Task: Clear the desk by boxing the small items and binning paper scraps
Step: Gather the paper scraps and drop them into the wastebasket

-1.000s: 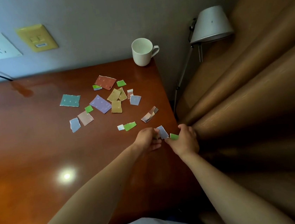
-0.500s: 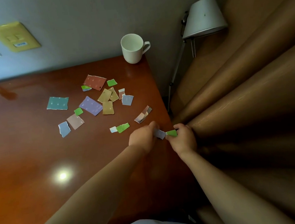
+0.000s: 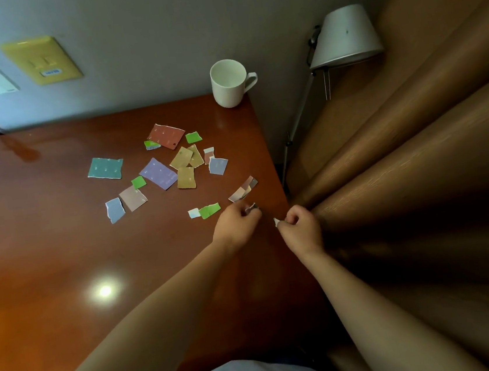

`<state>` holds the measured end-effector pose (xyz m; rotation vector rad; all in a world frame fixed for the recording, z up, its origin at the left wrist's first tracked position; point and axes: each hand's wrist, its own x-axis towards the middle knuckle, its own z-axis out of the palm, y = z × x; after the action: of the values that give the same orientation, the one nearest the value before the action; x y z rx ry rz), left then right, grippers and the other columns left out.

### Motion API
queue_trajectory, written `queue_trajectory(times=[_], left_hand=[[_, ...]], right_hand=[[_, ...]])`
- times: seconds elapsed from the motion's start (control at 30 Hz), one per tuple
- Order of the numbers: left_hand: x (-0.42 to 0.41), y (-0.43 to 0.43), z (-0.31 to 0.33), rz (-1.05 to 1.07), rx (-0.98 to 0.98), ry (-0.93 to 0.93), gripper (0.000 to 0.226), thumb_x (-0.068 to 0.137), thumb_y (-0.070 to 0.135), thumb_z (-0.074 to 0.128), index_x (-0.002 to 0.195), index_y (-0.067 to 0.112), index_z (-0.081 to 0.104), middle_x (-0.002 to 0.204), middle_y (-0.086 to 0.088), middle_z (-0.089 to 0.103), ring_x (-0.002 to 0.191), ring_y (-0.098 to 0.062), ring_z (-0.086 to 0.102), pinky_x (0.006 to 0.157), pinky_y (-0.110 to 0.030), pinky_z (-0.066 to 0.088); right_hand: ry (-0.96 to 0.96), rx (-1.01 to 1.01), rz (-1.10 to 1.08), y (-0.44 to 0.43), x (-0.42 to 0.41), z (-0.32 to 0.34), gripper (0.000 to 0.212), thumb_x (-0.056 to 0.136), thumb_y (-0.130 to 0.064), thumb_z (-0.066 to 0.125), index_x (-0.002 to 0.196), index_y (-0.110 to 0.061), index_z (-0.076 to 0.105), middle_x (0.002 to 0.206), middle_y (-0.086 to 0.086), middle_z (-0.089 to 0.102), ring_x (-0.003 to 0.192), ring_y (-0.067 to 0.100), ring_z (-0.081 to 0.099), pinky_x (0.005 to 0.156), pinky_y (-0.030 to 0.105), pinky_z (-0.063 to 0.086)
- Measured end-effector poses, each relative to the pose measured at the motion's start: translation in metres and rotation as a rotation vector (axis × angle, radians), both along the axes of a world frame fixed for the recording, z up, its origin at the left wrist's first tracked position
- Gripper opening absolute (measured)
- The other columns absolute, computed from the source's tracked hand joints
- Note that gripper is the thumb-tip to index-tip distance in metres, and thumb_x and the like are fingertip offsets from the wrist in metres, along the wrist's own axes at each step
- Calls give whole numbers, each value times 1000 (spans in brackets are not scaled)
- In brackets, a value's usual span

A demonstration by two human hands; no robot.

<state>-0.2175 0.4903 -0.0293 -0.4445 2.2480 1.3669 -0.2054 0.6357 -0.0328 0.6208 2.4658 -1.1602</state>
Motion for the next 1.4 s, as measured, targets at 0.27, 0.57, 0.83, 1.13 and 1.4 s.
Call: queue_trajectory(times=[0.27, 0.57, 0.83, 1.13, 1.4], left_hand=[[4, 0, 15, 470, 688, -378, 22, 88, -8, 37, 81, 12, 43, 82, -12, 59, 67, -23, 66, 50, -25, 53], [2, 5, 7, 457, 551, -307, 17, 94, 10, 52, 81, 15, 62, 93, -7, 59, 76, -20, 64, 52, -25, 56], [-2, 7, 5, 448, 484, -311, 21, 91, 0, 47, 81, 15, 57, 74, -3, 64, 76, -14, 60, 54, -28, 49], [-6, 5, -1, 447, 460, -324, 24, 92, 1, 44, 82, 17, 58, 74, -3, 64, 83, -17, 59, 60, -30, 49], [-2, 1, 1, 465, 546, -305, 26, 89, -7, 41, 80, 10, 59, 61, -4, 66, 52, -16, 65, 53, -27, 51]], right_hand=[[-20, -197, -164, -2, 0, 1, 13, 92, -11, 52, 101, -19, 57, 100, 5, 62, 82, 18, 56, 60, 24, 42], [24, -78, -157, 4, 1, -2, 5, 94, -11, 49, 96, -12, 54, 88, 6, 59, 75, 20, 58, 56, 23, 43], [-82, 179, -27, 4, -1, 0, 57, 78, -39, 76, 123, -17, 48, 108, 0, 58, 99, 22, 61, 70, 31, 48], [-17, 165, -78, 9, -6, -3, 20, 90, -25, 65, 107, -13, 64, 103, 5, 68, 92, 21, 66, 66, 27, 48], [31, 28, -78, -5, -8, 1, 7, 90, -19, 60, 88, -13, 57, 77, -1, 59, 72, 16, 58, 60, 27, 46]])
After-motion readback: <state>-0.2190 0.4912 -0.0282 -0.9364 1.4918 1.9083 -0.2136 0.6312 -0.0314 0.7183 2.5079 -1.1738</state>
